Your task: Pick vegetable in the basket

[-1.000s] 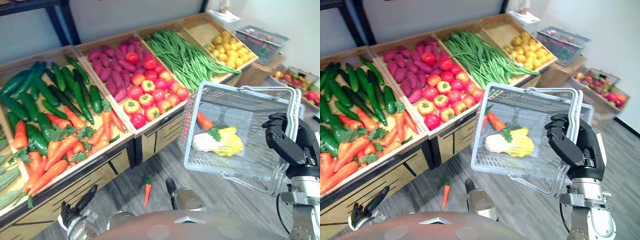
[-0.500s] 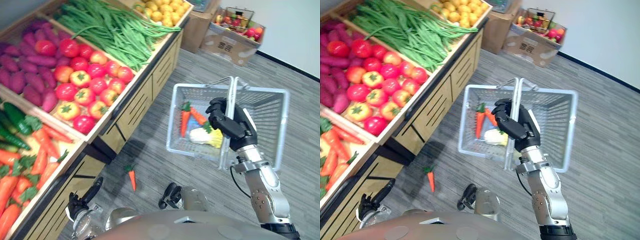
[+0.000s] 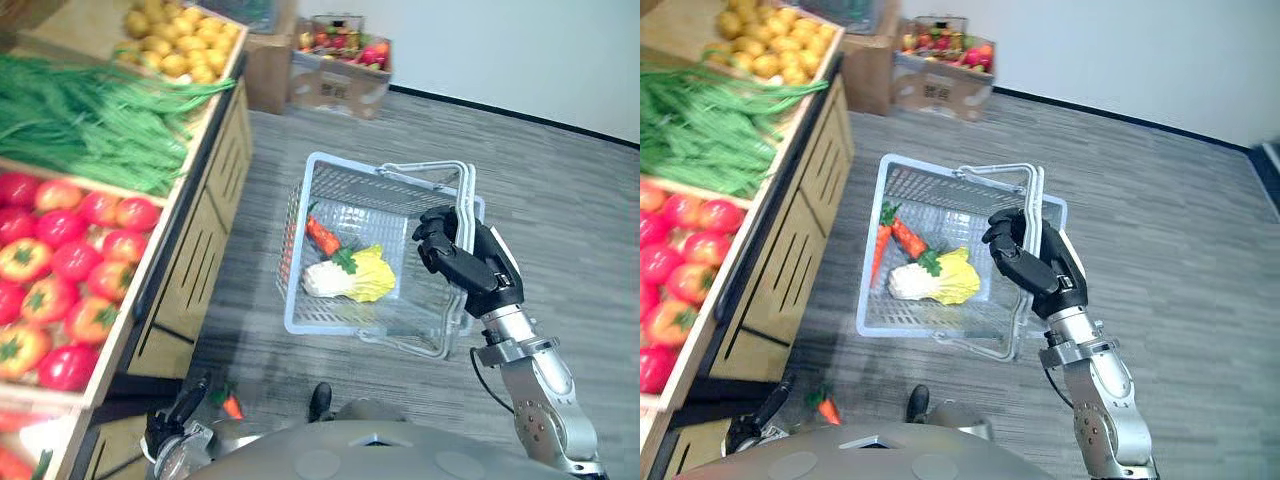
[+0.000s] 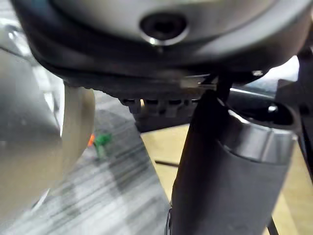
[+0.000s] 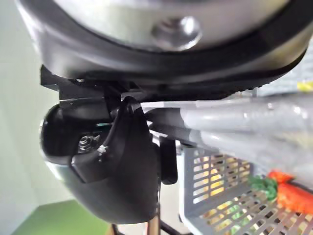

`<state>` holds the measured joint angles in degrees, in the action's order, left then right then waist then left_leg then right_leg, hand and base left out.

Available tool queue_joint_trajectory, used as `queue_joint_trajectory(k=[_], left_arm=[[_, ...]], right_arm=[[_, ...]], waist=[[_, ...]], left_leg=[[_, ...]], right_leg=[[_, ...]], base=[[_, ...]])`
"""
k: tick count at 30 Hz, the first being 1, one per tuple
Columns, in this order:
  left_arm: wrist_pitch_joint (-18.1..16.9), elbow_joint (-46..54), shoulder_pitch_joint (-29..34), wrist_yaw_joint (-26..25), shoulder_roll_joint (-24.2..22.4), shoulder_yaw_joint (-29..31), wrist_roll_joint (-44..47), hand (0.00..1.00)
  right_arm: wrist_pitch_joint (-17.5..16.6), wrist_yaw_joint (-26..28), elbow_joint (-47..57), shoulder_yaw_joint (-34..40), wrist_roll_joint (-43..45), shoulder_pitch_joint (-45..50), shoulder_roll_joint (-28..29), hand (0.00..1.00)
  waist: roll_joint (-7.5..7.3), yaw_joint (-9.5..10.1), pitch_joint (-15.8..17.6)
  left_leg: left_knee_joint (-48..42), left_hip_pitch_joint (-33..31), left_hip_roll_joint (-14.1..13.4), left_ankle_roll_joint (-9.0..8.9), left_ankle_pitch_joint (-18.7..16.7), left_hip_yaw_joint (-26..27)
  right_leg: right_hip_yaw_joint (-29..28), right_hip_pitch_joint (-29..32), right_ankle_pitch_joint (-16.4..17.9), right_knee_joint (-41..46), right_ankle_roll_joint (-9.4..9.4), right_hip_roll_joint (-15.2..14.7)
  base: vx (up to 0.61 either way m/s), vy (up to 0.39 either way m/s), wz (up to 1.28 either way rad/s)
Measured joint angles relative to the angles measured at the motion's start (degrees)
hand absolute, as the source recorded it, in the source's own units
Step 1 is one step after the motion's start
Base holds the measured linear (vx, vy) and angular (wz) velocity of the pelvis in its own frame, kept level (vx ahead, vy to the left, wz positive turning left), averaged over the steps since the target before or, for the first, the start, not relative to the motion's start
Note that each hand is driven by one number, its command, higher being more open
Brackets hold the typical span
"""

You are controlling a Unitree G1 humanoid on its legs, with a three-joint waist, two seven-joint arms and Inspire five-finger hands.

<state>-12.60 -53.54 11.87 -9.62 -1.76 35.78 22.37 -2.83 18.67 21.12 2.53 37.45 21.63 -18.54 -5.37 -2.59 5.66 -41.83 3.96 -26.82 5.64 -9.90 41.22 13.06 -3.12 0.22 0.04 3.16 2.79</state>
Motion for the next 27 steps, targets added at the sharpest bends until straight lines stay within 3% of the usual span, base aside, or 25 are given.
queue_joint_trajectory(k=[1, 2, 3, 4, 5, 6, 7, 8, 11, 14, 27], left_arm=[[-0.3, 0.0, 0.1, 0.3, -0.2, -0.2, 0.1, 1.00], [-0.8, -0.1, -0.1, 0.4, -1.0, -0.8, 0.4, 1.00], [-0.9, -0.1, -0.1, 0.4, -1.1, -1.0, 0.7, 1.00], [-1.3, 0.1, -0.4, 0.4, -1.3, -1.6, 2.7, 1.00], [-1.5, 0.1, -0.5, 0.4, -1.2, -2.0, 3.6, 1.00], [-1.7, 0.1, -0.5, 0.4, -1.3, -2.4, 4.2, 1.00], [-1.9, 0.0, -0.3, 0.5, -1.4, -3.1, 4.3, 1.00], [-2.3, 0.1, -0.3, 0.3, -0.9, -3.6, 4.3, 1.00], [-2.4, 0.1, -0.6, 1.1, -0.5, -5.8, 3.7, 1.00], [-2.3, 0.1, -0.3, 1.9, -0.6, -8.7, -0.1, 1.00], [-2.1, 0.2, 0.4, 3.9, 0.5, -17.8, -2.5, 1.00]], right_arm=[[-0.4, 0.0, 0.0, 0.0, 0.0, -0.1, -0.2, 0.00], [-1.0, -0.3, 0.0, 0.1, 0.0, -0.6, -0.4, 0.00], [-1.0, -0.4, 0.0, 0.1, 0.1, -0.7, -0.4, 0.00], [-1.0, -0.8, -0.1, 0.0, 1.1, -1.4, -0.4, 0.00], [-1.1, -1.5, -0.2, 0.0, 1.5, -1.9, -0.4, 0.00], [-1.1, -1.8, -0.2, 0.0, 1.9, -2.3, -0.4, 0.00], [-1.5, -1.9, -0.4, -0.2, 2.3, -2.5, 0.2, 0.00], [-1.5, -1.9, -0.3, -0.3, 2.3, -1.8, 0.8, 0.00], [-1.7, -2.4, -0.2, -0.3, 2.3, -2.3, 1.2, 0.00], [-1.7, -2.9, -0.3, -0.9, 2.1, -2.6, 2.4, 0.00], [-1.7, -4.4, -3.0, -5.3, -1.4, -2.3, 5.5, 0.00]], waist=[[0.29, 0.75, -0.1], [1.15, 1.68, -0.4], [1.39, 1.93, -0.5], [1.81, 2.54, -0.2], [1.97, 2.78, 0.0], [2.66, 2.91, -0.1], [2.43, 3.62, 0.2], [1.64, 2.19, -0.1], [0.06, 2.13, -1.0], [0.39, 2.46, -1.5], [1.96, 2.36, -3.3]], left_leg=[[0.4, -1.1, 2.6, -1.38, -2.8, -6.8], [3.8, -3.6, 8.7, -4.04, -8.2, -19.0], [4.7, -4.0, 9.9, -4.25, -9.2, -21.4], [9.4, -6.6, 14.9, -4.99, -12.1, -30.8], [14.1, -8.7, 17.2, -6.08, -11.9, -36.1], [17.7, -9.3, 17.7, -7.33, -10.8, -38.4], [20.0, -8.8, 18.5, -10.02, -6.2, -38.3], [22.2, -8.3, 20.1, -9.12, -5.1, -38.0], [26.5, -6.3, 23.5, -7.54, -3.2, -36.6], [27.8, -6.2, 24.7, -7.26, -3.1, -35.0], [32.4, -2.5, 24.8, -6.66, -2.8, -32.6]], right_leg=[[-2.4, 0.2, 0.1, 0.0, 0.10, 0.0], [-6.8, 1.3, 0.4, 0.0, 0.64, 0.0], [-7.6, 1.5, 0.4, 0.1, 0.58, 0.0], [-11.1, 2.5, 0.1, 0.8, 0.19, -0.4], [-13.2, 3.5, 0.1, 1.9, -0.41, -0.9], [-14.1, 4.5, 0.4, 3.2, -1.40, -0.8], [-15.9, 5.7, 1.2, 5.5, -3.63, -0.9], [-15.8, 5.8, 1.0, 5.1, -4.17, -2.5], [-15.7, 4.8, -0.4, 1.5, -6.29, -5.8], [-17.0, 5.0, -1.4, -0.7, -7.62, -7.1], [-19.8, 5.0, -2.8, -2.8, -8.09, -6.7]], base=[[0.08, 0.241, -1.82], [0.05, 0.211, -1.25], [0.05, 0.252, -1.58], [0.00, 0.247, -1.25], [-0.02, 0.252, -1.31], [-0.04, 0.266, -1.05], [0.02, 0.247, -0.57], [0.06, 0.240, -0.34], [0.13, 0.216, -0.05], [0.09, 0.146, -0.18], [0.02, 0.005, -0.21]])
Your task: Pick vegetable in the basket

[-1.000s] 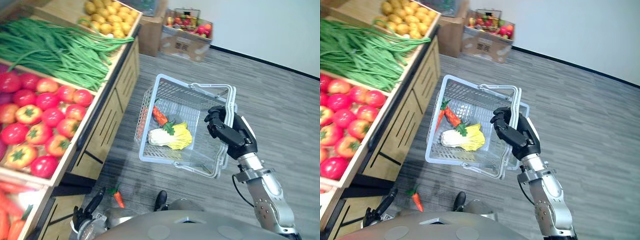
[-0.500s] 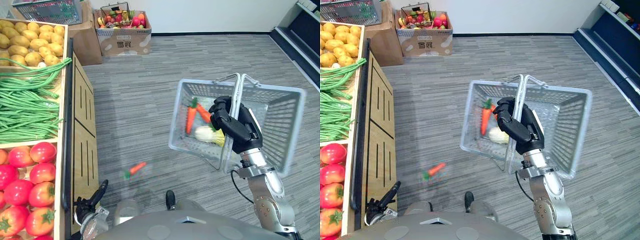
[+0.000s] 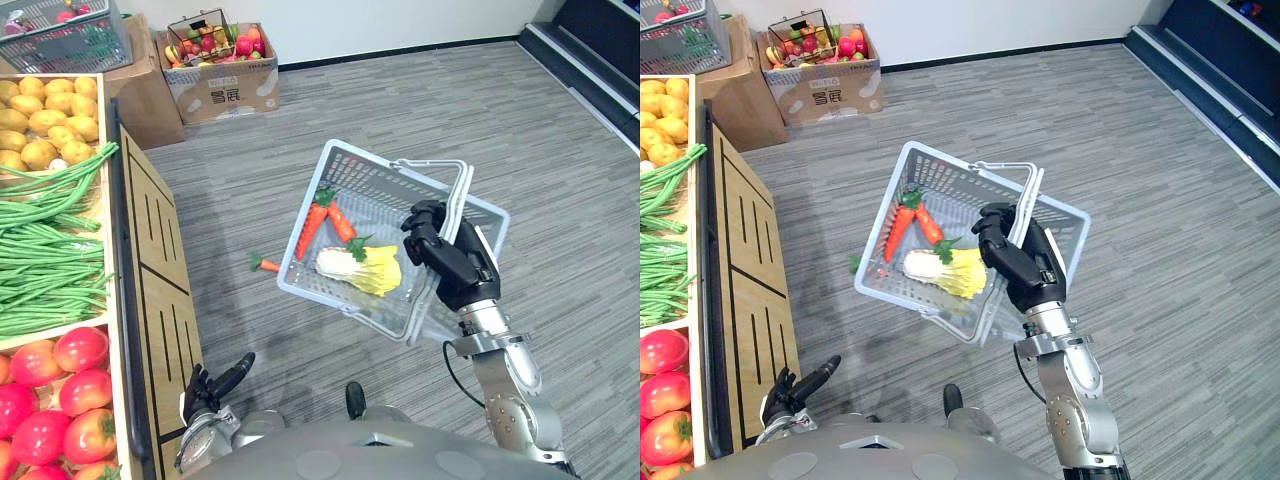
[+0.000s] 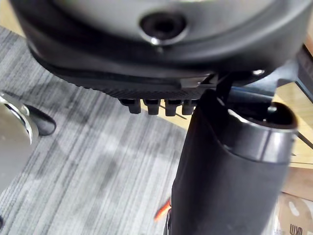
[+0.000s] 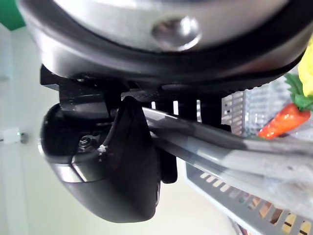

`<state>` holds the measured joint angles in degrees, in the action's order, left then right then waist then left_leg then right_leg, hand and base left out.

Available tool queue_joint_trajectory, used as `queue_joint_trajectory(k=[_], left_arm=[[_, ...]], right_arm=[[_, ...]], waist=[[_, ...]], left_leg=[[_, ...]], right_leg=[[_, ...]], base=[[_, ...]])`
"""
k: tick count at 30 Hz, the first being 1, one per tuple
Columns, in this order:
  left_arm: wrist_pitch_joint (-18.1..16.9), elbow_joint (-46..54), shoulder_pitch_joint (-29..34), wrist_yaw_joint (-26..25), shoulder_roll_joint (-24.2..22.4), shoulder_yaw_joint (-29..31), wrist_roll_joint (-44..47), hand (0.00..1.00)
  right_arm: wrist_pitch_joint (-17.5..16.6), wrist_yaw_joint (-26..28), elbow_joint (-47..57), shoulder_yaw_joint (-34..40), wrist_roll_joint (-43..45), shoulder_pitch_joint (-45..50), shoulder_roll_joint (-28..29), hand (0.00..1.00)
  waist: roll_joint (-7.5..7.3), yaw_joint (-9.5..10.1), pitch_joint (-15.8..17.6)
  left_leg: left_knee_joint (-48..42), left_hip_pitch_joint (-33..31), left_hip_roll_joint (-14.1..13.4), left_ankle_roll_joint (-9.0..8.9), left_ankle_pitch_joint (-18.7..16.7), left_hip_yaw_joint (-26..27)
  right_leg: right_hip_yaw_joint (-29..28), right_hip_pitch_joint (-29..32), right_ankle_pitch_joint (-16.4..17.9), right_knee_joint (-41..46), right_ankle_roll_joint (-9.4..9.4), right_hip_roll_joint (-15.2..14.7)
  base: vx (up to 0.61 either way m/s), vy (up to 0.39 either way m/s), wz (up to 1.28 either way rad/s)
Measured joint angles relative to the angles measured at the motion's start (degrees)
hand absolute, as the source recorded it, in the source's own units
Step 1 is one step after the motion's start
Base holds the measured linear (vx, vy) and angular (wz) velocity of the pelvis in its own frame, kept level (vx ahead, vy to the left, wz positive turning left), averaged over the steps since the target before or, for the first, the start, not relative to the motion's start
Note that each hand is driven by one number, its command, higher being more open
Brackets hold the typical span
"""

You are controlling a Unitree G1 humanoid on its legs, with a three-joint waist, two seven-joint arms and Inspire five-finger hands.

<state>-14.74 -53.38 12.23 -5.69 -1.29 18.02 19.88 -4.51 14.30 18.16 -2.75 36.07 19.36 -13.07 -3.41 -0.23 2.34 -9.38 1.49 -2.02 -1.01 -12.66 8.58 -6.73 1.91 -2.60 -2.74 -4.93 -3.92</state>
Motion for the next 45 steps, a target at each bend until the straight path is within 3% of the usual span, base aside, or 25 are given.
queue_joint_trajectory(k=[9, 14, 24, 33, 45], left_arm=[[0.2, -1.9, 0.6, -0.1, 1.4, -1.5, 0.0, 1.00], [0.3, -3.1, 0.6, -0.1, 1.5, -1.5, 0.0, 1.00], [0.6, -3.4, 0.7, -0.1, 1.8, -1.5, 0.0, 1.00], [1.0, -3.4, 0.7, -0.2, 1.9, -2.4, 0.3, 1.00], [0.9, -3.4, 0.5, -0.3, 2.2, -4.0, 1.8, 1.00]], right_arm=[[0.0, -2.1, -5.1, -0.8, -2.1, 0.0, 0.7, 0.00], [0.0, -3.8, -8.7, -0.7, -2.1, 0.7, 2.9, 0.00], [-0.1, -6.9, -13.6, 2.8, -2.1, 2.2, 6.7, 0.00], [-0.3, -11.1, -22.8, 6.3, -4.2, 2.3, 9.6, 0.00], [-1.3, -11.7, -24.3, 7.2, -4.2, 2.3, 11.8, 0.00]], waist=[[-0.25, 0.38, -1.5], [0.73, 0.21, -2.1], [0.85, 0.25, -2.1], [1.39, 0.38, -1.9], [1.43, 1.51, -1.9]], left_leg=[[2.1, 0.0, 1.0, 0.42, 1.8, -0.9], [2.6, 0.2, 1.3, 0.47, 2.4, -1.4], [4.6, 1.0, 1.3, 0.09, 4.2, -2.6], [5.5, 1.0, 1.3, 0.13, 4.3, -2.7], [5.5, 1.2, 1.5, 0.17, 4.3, -3.3]], right_leg=[[1.7, -0.3, -1.5, -1.7, -0.87, -0.8], [2.2, -0.5, -1.7, -1.7, -0.90, -1.1], [3.5, -0.9, -1.8, -1.7, -0.82, -1.1], [3.6, -0.5, -1.8, -1.8, -0.81, -1.1], [4.8, -1.0, -1.8, -1.8, -0.81, -1.2]], base=[[-0.04, -0.017, 0.06], [-0.05, -0.022, 0.05], [-0.06, -0.037, 0.06], [0.00, -0.003, 0.00], [-0.02, -0.011, 0.03]])
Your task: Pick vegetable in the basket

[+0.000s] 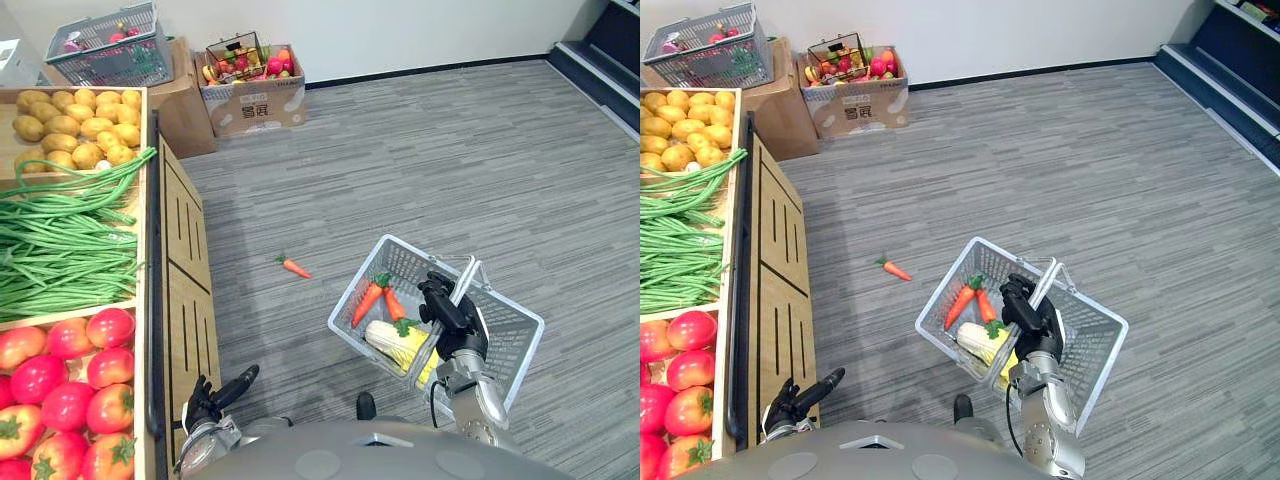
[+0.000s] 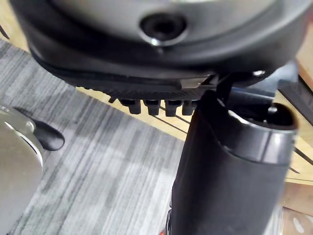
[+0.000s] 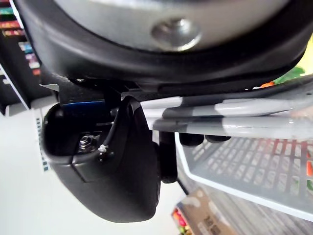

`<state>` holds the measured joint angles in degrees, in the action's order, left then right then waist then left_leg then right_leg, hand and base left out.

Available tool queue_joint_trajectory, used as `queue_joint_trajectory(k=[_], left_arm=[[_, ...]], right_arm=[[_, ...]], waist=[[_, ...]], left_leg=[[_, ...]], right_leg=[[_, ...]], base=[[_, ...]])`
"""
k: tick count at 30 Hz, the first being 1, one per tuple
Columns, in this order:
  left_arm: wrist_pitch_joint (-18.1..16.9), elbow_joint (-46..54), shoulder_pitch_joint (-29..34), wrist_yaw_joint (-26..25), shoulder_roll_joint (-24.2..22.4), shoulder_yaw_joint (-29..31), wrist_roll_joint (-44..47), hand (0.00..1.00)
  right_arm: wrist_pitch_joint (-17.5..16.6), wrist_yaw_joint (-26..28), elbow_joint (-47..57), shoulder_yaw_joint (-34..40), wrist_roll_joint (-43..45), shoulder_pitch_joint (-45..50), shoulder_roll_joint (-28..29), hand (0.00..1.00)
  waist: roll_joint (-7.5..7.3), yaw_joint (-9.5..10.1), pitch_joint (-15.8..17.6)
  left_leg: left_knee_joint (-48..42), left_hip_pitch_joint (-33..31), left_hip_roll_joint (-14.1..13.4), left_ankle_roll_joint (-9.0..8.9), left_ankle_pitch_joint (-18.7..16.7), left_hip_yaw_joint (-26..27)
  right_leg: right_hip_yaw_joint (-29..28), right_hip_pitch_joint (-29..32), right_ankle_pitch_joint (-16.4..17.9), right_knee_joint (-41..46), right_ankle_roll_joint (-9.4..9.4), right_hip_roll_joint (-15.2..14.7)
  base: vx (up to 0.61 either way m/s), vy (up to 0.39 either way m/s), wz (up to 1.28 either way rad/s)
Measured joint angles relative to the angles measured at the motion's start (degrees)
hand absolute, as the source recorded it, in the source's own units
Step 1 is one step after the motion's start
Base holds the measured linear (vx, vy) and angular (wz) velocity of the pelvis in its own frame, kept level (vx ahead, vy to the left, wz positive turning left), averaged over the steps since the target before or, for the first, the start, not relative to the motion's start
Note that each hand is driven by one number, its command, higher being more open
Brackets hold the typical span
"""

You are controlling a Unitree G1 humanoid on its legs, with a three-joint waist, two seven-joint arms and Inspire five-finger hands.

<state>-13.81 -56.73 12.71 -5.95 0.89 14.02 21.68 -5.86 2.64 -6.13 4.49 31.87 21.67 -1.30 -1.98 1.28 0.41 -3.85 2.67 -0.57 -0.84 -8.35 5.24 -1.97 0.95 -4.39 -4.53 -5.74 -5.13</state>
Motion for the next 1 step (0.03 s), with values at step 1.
queue_joint_trajectory(k=[1], left_arm=[[0.0, 0.0, 0.0, 0.0, 0.0, 0.0, 0.5, 1.00]], right_arm=[[0.0, 0.0, 0.0, 0.1, 0.0, 0.0, 0.0, 0.00]], waist=[[-0.01, 0.06, 0.0]], left_leg=[[0.0, 0.0, 0.0, 0.00, 0.1, -0.2]], right_leg=[[0.2, 0.0, 0.0, 0.0, 0.00, 0.0]], base=[[-0.02, -0.011, 0.05]])
